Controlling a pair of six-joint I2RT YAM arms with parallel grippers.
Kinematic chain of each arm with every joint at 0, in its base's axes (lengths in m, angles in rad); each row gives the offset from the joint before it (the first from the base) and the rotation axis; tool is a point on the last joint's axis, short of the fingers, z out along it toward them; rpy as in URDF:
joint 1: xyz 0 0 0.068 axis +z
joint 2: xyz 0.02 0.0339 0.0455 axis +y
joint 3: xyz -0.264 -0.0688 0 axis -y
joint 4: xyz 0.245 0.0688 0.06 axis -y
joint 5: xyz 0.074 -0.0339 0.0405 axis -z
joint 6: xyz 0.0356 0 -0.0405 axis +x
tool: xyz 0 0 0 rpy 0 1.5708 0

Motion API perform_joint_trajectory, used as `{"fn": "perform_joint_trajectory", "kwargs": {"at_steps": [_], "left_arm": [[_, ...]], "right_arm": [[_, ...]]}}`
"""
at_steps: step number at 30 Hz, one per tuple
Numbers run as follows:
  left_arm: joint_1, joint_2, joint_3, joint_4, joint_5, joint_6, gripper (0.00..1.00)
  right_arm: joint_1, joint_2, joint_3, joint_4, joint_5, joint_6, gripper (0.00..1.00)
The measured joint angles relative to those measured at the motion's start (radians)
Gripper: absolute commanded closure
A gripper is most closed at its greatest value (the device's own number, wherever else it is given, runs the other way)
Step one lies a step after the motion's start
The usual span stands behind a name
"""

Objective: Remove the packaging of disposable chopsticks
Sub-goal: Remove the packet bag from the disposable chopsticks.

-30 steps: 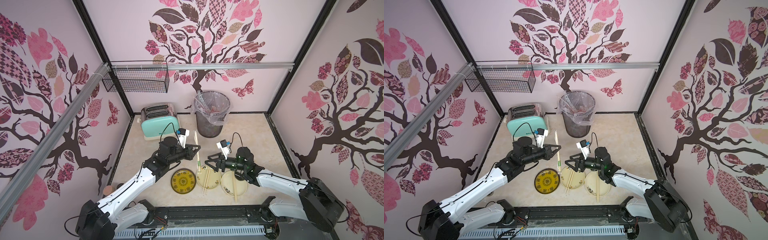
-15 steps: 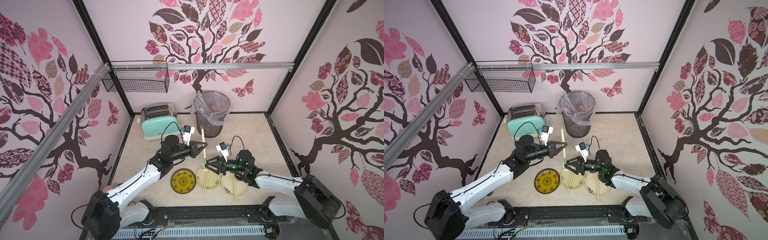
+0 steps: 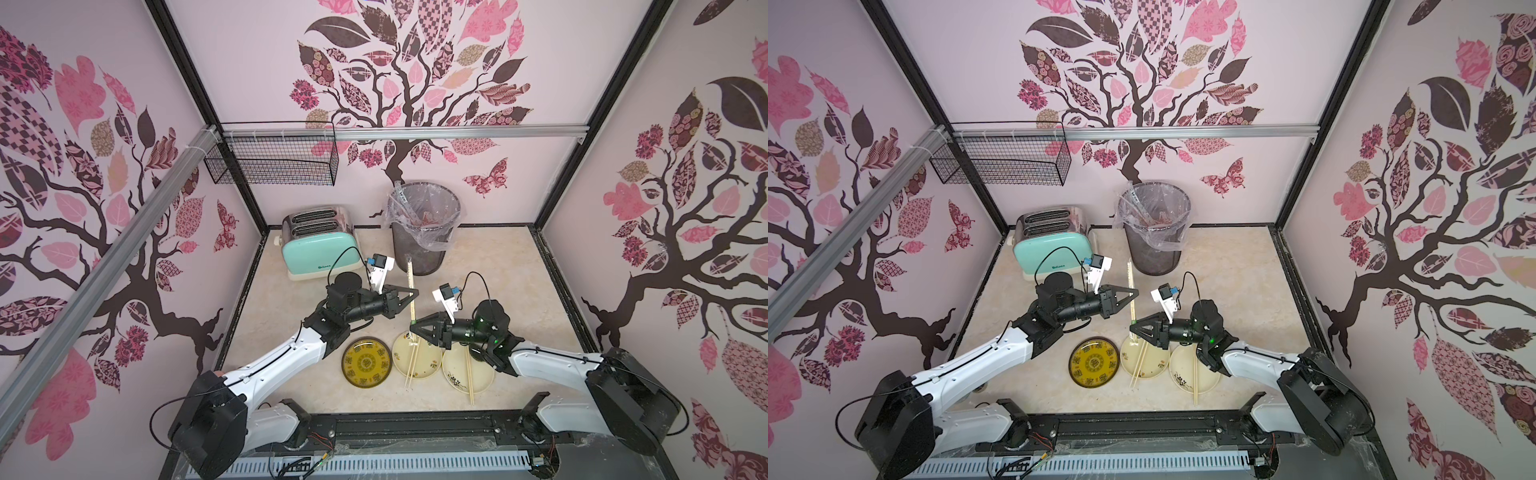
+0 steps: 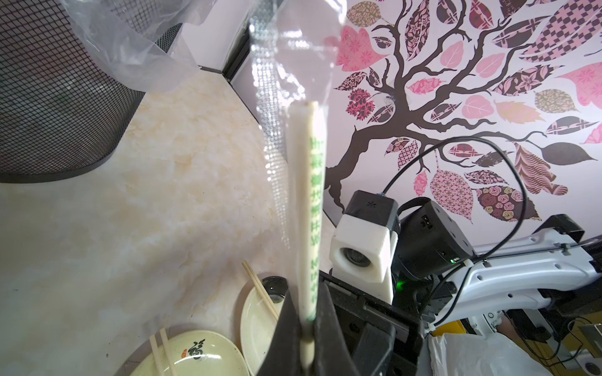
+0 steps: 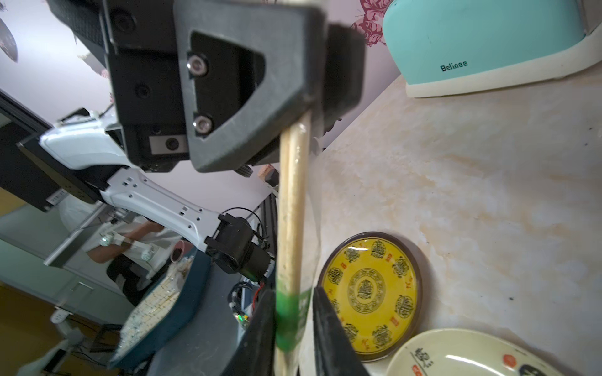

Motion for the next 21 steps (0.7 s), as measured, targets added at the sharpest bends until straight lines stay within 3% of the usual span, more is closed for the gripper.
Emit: {"fn": "perform_joint_trajectory", "kwargs": {"at_steps": [1,4,8,13,18,21], "left_arm": [[0.0,0.0,-0.001,0.001,-0.001,0.006,1.0],[0.0,0.0,-0.001,0.0,-0.009,0.011,0.98],[0.0,0.0,0.001,-0.009,-0.02,0.008,0.76],[0.025,0.002,0.027,-0.042,-0.025,0.006,0.64],[0.074,0.044,0.111,-0.048,0.013,0.008,0.6],[0.079,0.079,0.153,-0.047,0.042,0.01,0.64]], "right_arm": [[0.002,0.002,0.0,-0.002,0.004,0.002,1.0],[0.002,0.005,0.0,0.003,0.007,0.003,1.0],[0.002,0.014,0.0,0.005,0.011,0.0,1.0],[0.002,0.021,-0.019,0.013,0.011,-0.014,1.0],[0.002,0.017,-0.04,0.03,0.011,-0.025,1.0],[0.002,0.007,-0.048,0.033,0.011,-0.027,1.0]]}}
